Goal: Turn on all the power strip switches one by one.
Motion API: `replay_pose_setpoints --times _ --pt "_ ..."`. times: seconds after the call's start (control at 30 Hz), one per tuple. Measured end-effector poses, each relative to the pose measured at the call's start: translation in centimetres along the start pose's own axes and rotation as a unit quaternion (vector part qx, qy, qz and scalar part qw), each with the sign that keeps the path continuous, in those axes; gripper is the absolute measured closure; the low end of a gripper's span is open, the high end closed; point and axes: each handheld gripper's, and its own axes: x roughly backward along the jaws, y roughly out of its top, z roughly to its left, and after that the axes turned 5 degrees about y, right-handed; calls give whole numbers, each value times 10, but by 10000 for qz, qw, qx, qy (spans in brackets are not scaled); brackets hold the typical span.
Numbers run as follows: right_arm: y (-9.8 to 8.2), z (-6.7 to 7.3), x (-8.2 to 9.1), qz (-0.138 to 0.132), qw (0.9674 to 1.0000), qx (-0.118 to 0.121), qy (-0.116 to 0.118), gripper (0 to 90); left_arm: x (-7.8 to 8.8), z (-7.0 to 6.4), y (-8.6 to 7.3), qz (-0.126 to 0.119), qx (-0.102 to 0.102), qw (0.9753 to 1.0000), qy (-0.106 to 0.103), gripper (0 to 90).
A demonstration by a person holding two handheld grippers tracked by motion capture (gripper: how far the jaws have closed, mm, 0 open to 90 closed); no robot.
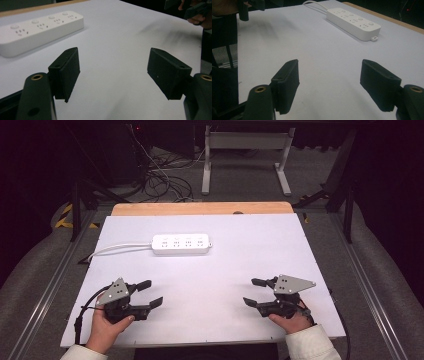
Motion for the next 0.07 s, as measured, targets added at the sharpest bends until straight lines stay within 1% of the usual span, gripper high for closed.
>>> replay_pose_setpoints --times 0.03,0.07 --pt "0 0 0 4 10000 -6 2 315 0 1 -1 12 60 10000 33 264" --pt "0 0 0 14 10000 -12 4 315 -1 2 -2 45 72 9999 67 264"
